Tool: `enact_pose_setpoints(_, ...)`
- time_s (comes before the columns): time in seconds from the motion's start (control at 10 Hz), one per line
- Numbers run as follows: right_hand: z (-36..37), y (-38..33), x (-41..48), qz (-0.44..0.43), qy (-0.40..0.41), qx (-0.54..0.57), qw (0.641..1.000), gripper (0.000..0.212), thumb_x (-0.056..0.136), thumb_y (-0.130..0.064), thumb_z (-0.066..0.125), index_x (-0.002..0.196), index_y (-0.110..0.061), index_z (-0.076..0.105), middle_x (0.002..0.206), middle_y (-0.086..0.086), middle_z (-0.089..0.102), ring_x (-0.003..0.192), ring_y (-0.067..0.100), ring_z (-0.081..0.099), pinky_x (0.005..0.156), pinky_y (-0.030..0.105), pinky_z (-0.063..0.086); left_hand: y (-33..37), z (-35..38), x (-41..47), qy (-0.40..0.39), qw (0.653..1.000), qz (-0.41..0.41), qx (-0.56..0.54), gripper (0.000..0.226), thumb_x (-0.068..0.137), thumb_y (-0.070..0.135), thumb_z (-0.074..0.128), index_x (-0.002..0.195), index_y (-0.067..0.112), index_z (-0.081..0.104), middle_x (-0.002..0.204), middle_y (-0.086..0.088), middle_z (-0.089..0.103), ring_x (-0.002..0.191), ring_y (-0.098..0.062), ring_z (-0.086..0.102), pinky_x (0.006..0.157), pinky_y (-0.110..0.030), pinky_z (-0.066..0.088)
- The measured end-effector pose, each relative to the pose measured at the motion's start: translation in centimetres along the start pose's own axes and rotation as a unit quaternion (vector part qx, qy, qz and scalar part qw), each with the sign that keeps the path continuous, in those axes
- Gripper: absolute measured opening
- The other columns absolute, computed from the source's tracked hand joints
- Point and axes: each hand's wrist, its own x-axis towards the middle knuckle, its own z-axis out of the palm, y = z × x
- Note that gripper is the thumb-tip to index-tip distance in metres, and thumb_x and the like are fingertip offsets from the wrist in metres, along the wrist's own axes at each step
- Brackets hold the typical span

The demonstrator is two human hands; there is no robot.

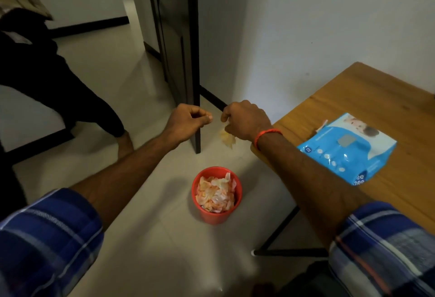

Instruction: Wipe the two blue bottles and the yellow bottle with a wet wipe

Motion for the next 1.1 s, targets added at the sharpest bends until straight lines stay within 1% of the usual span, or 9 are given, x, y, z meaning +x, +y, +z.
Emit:
enact_pose_setpoints(0.2,-1.6,0.2,-0.5,-0.001,0.038,0.061,0.997,0.018,0.090,-0.028,0.067,0.104,-0.019,0.071,0.100,0.001,0.070,0.088,0.018,0.065,0.079,0.031,0.054,0.7,0.5,0.3,0.005,1.000,0.017,-0.006,0.020,0.090,0.025,0.072,0.105,0.013,0.077,0.095,0.002,0.075,0.082,-0.008,0.069,0.063,-0.013,0.046)
enact_pose_setpoints(0.3,-3.3,0.6,-1.1,-0.003,0.066,0.071,0.995,0.016,0.088,-0.034,0.069,0.095,-0.020,0.074,0.090,-0.003,0.069,0.080,0.015,0.064,0.072,0.029,0.053,1.8,0.9,0.3,0.001,0.999,0.039,-0.010,0.018,0.090,0.025,0.072,0.104,0.014,0.077,0.091,0.005,0.074,0.081,-0.004,0.068,0.066,-0.013,0.048)
enact_pose_setpoints(0.4,-5.0,1.6,-2.1,0.005,0.076,0.068,0.995,0.015,0.086,-0.038,0.069,0.091,-0.024,0.074,0.086,-0.005,0.069,0.077,0.014,0.064,0.073,0.034,0.057,3.2,1.6,0.2,-0.002,0.998,0.063,-0.008,0.019,0.091,0.024,0.071,0.105,0.013,0.076,0.091,0.003,0.074,0.079,-0.003,0.067,0.066,-0.014,0.049)
enact_pose_setpoints(0.5,-7.1,3.3,-4.1,0.024,0.097,0.072,0.992,0.018,0.085,-0.040,0.070,0.092,-0.024,0.074,0.087,-0.002,0.072,0.079,0.015,0.066,0.076,0.035,0.058,4.8,2.3,-0.1,0.000,0.995,0.099,-0.019,0.023,0.092,0.024,0.070,0.109,0.010,0.075,0.097,0.001,0.075,0.083,-0.004,0.069,0.073,-0.015,0.054)
enact_pose_setpoints(0.6,-8.8,5.2,-7.0,0.043,0.118,0.055,0.991,0.018,0.085,-0.041,0.070,0.090,-0.024,0.075,0.081,-0.004,0.071,0.077,0.013,0.065,0.070,0.031,0.054,7.0,3.4,-0.8,0.000,0.990,0.137,-0.030,0.025,0.093,0.026,0.068,0.112,0.010,0.073,0.100,0.004,0.072,0.085,-0.001,0.068,0.070,-0.004,0.051)
enact_pose_setpoints(0.7,-10.1,7.0,-9.7,0.068,0.129,0.043,0.988,0.016,0.082,-0.042,0.071,0.086,-0.027,0.075,0.079,-0.003,0.072,0.076,0.014,0.065,0.068,0.031,0.054,9.6,4.9,-1.4,-0.009,0.985,0.163,-0.060,0.025,0.093,0.030,0.068,0.112,0.014,0.074,0.098,0.009,0.071,0.087,0.002,0.066,0.072,-0.004,0.049)
enact_pose_setpoints(0.9,-13.0,9.8,-15.0,0.102,0.138,0.009,0.985,0.015,0.083,-0.041,0.072,0.086,-0.027,0.074,0.084,-0.004,0.071,0.077,0.012,0.062,0.067,0.031,0.051,15.6,8.6,-2.7,-0.049,0.969,0.232,-0.076,0.028,0.091,0.041,0.068,0.108,0.020,0.075,0.101,0.010,0.074,0.092,-0.002,0.067,0.079,-0.012,0.051)
enact_pose_setpoints(1.0,-14.7,11.4,-17.0,0.124,0.144,0.001,0.982,0.017,0.085,-0.042,0.069,0.089,-0.026,0.073,0.085,-0.007,0.069,0.077,0.010,0.060,0.059,0.026,0.044,18.4,10.5,-3.0,-0.055,0.959,0.270,-0.063,0.033,0.091,0.046,0.067,0.113,0.022,0.073,0.105,0.010,0.072,0.097,-0.004,0.065,0.083,-0.019,0.053)
enact_pose_setpoints(1.1,-16.2,12.9,-18.9,0.138,0.158,0.013,0.978,0.019,0.086,-0.041,0.069,0.092,-0.023,0.074,0.084,-0.007,0.070,0.075,0.009,0.061,0.064,0.031,0.053,21.4,12.5,-3.5,-0.059,0.951,0.297,-0.070,0.037,0.090,0.044,0.068,0.117,0.019,0.071,0.108,0.006,0.071,0.098,-0.006,0.064,0.084,-0.020,0.053)
